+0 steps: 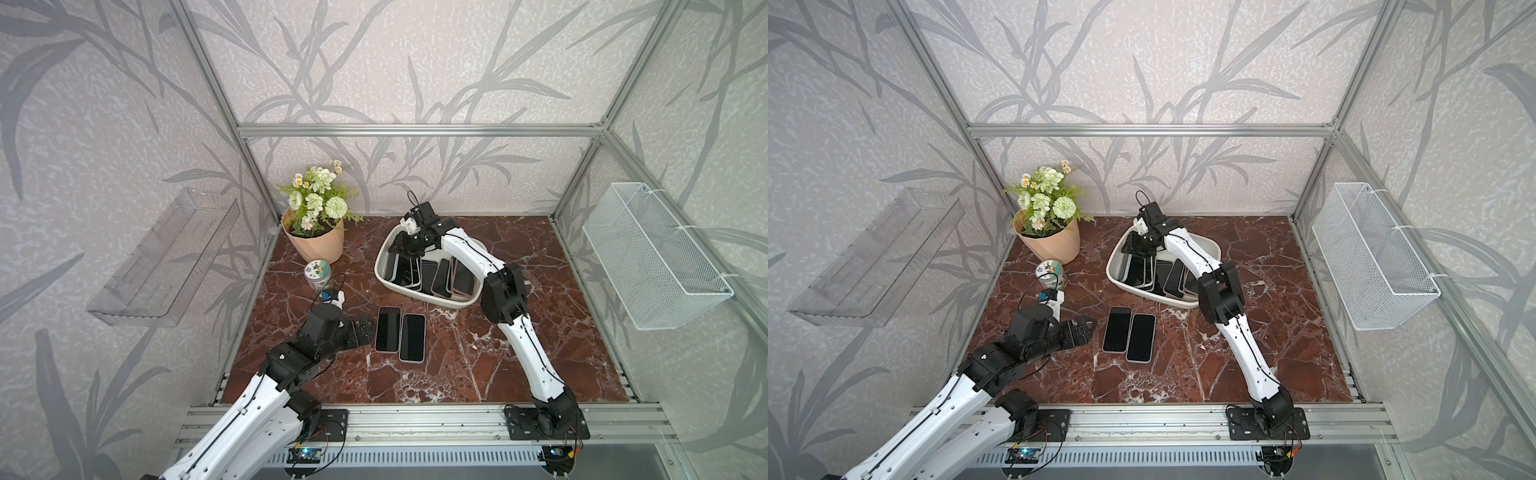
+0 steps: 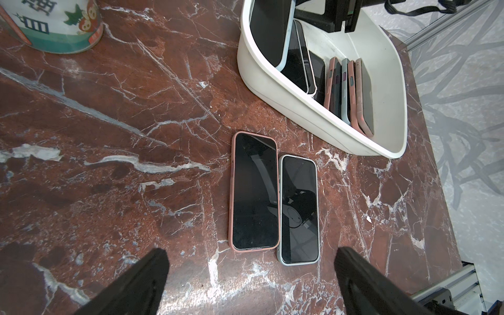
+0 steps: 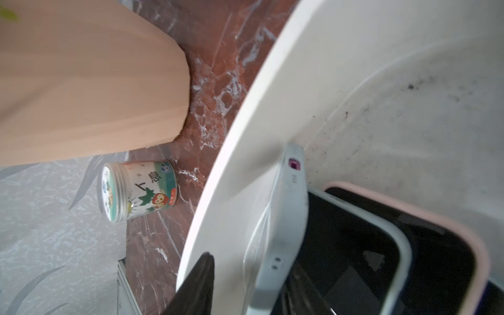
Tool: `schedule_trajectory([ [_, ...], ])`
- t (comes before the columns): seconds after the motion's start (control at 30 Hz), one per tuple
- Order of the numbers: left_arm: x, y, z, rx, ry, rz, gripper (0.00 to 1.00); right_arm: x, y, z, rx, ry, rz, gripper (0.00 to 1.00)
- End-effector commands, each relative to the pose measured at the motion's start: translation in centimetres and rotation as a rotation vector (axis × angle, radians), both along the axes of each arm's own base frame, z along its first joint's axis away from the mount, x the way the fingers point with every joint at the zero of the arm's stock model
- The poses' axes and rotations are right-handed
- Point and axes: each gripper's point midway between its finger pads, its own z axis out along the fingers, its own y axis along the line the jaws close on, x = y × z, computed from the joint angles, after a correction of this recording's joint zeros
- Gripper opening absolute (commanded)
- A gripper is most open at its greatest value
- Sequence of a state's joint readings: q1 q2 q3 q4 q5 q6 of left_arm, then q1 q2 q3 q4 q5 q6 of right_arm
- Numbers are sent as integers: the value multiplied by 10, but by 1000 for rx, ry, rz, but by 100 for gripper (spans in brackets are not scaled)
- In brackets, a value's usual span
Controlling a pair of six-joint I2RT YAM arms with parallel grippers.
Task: Take the phone out of the storage box
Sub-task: Pick up the phone from the storage box.
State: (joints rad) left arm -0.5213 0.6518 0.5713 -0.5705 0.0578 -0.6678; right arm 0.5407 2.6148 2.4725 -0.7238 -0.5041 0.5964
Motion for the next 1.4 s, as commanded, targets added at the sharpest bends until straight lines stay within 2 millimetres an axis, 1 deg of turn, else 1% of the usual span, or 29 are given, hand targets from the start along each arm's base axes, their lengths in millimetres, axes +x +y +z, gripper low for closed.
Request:
schedule_trajectory([
  [0.0, -4, 5, -4, 12, 12, 9, 100, -18, -14, -40, -122, 105, 1, 43],
  [0.2, -3, 5, -4, 16, 12, 8, 100, -19, -13, -44, -135, 114, 2, 42],
  [0.23, -2, 4, -4, 14, 12, 7, 100, -18, -14, -44, -140, 112, -1, 37],
  [0.3, -1, 3, -4, 13, 13, 5, 100, -17, -15, -42, -146, 104, -3, 23],
  [0.37, -1, 2, -3, 11, 15, 3, 100, -16, -16, -38, -146, 98, -10, 14],
  [0.57, 0, 1, 3, 4, 7, 2, 100, -13, -21, -22, -134, 87, -33, 13],
  [0.63, 0, 1, 4, -1, 4, 5, 100, -12, -24, -12, -119, 85, -39, 9],
  [0.73, 1, 0, 7, -23, -2, 12, 100, -11, -29, 11, -85, 54, -43, 9],
  [0.77, 2, -1, 9, -34, -6, 13, 100, -10, -30, 22, -65, 30, -44, 9],
  [0.8, 2, -3, 11, -46, -8, 13, 100, -9, -32, 40, -39, -3, -46, 8],
  [0.87, 4, -9, 16, -82, -21, -1, 100, -10, -38, 69, 11, -48, -59, 8],
  [0.97, 7, -27, 28, -161, -46, -67, 100, -14, -56, 108, 93, -104, -98, 8],
  [1.0, 8, -34, 32, -187, -51, -88, 100, -17, -63, 120, 118, -124, -110, 8],
  [1.03, 9, -38, 35, -205, -53, -98, 100, -23, -70, 127, 137, -131, -121, 7],
  [1.13, 12, -46, 38, -252, -51, -112, 100, -43, -93, 141, 183, -123, -129, 7],
  [1.17, 12, -49, 40, -267, -55, -117, 100, -51, -100, 142, 193, -116, -129, 7],
  [1.27, 15, -58, 41, -310, -62, -130, 100, -85, -121, 140, 198, -98, -112, 7],
  [1.3, 16, -61, 42, -316, -63, -138, 100, -99, -129, 137, 189, -91, -103, 7],
  [1.33, 16, -64, 41, -316, -60, -147, 100, -115, -136, 140, 182, -98, -96, 7],
  [1.37, 16, -68, 40, -315, -58, -155, 100, -128, -142, 136, 172, -95, -90, 7],
])
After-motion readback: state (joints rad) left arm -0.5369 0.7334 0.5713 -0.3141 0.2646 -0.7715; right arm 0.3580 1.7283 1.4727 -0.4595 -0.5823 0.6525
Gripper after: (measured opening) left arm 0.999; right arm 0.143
